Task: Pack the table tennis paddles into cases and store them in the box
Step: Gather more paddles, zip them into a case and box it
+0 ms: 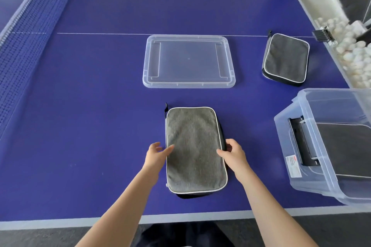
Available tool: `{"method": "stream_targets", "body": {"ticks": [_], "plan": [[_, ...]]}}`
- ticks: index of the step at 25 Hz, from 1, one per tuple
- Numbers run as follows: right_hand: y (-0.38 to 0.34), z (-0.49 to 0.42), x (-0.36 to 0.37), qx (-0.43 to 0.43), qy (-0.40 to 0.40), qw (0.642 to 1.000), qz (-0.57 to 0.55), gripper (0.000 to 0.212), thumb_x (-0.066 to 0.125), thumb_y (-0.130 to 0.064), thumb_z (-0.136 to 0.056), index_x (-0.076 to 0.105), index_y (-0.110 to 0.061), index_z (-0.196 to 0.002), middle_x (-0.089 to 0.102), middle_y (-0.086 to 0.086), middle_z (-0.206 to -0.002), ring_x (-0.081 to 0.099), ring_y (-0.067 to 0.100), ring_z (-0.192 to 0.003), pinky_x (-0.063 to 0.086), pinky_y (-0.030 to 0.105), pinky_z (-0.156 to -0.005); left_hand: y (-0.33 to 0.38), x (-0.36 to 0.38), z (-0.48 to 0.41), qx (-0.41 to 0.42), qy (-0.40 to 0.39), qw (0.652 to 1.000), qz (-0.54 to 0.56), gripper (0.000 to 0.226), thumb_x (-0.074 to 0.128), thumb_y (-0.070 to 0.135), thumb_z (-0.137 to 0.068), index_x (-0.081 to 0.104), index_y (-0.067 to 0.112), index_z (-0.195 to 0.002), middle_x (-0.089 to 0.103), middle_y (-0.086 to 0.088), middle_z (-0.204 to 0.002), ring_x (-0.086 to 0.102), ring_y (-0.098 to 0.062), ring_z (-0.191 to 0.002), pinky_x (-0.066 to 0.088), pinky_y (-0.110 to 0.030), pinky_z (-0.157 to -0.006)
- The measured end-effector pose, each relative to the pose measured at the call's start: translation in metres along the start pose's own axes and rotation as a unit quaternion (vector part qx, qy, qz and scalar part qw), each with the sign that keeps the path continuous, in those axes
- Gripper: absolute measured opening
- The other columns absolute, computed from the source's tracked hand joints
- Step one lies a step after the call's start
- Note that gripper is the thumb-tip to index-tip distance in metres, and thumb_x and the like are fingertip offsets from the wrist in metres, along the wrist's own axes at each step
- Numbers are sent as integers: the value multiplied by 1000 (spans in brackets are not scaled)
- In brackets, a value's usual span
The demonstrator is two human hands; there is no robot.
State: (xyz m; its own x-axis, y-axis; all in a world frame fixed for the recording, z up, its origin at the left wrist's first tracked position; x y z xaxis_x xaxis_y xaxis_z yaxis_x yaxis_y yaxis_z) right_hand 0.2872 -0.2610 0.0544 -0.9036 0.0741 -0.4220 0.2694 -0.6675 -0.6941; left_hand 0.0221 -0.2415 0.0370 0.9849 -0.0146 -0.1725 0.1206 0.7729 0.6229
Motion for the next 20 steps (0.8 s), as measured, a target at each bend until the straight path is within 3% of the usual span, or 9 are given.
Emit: {"method": "stream_targets", "body": {"ticks": [3, 7, 10, 13, 16, 20], "plan": [[9, -6, 5, 20, -19, 999, -29, 32, 61, -10, -88, 52, -17, -118, 59, -3, -106, 57, 8, -87, 41, 17, -67, -2, 11, -8, -42, -25, 998, 42, 69, 71, 32, -85, 36, 14, -142, 50, -1, -127, 50, -18, -105, 46, -42, -96], [20, -17, 7, 39, -45, 997, -43, 39, 60, -9, -88, 50, -21, -124, 61, -2, -116, 61, 17, -103, 48, 32, -90, -2, 16, -15, -51, -24, 998, 29, 63, 76, 28, -80, 47, 11, -133, 57, -6, -123, 57, -10, -87, 49, -34, -75], [21, -21, 7, 38, -59, 997, -35, 36, 55, -6, -90, 52, -23, -121, 63, 0, -115, 62, 17, -103, 49, 37, -95, -5, 19, -20, -53, -37, 998, 21, 68, 79, 32, -77, 47, 11, -133, 60, -9, -123, 61, -19, -94, 49, -29, -63], [20, -22, 8, 34, -73, 996, -26, 34, 51, -6, -92, 52, -25, -119, 64, -2, -112, 62, 16, -102, 49, 34, -93, -6, 22, -24, -49, -45, 998, 20, 66, 82, 31, -74, 49, 11, -128, 62, -9, -120, 64, -21, -96, 53, -31, -68], [21, -21, 7, 30, -72, 997, -21, 34, 50, -6, -92, 51, -25, -120, 63, -5, -110, 61, 15, -103, 48, 33, -93, -9, 26, -26, -49, -54, 997, 17, 66, 85, 29, -70, 48, 13, -122, 62, -7, -116, 63, -22, -99, 54, -38, -82], [22, -19, 8, 21, -63, 998, -20, 31, 50, -5, -92, 51, -28, -114, 62, -8, -107, 60, 14, -103, 48, 35, -94, -12, 29, -25, -50, -48, 997, 37, 62, 85, 26, -69, 48, 14, -118, 63, -7, -112, 64, -24, -100, 54, -46, -87]]}}
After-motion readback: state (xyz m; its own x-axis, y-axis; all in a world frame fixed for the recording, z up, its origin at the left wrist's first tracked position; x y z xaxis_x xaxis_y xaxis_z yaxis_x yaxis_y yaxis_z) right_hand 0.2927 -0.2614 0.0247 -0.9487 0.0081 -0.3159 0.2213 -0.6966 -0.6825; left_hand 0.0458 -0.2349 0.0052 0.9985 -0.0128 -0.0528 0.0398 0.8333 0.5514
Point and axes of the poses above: each hand's wrist, its own z-axis away from the middle knuckle, its own x-axis out of the palm, y = z × x, the point moved 8 cm from there along -z, towards the middle knuckle
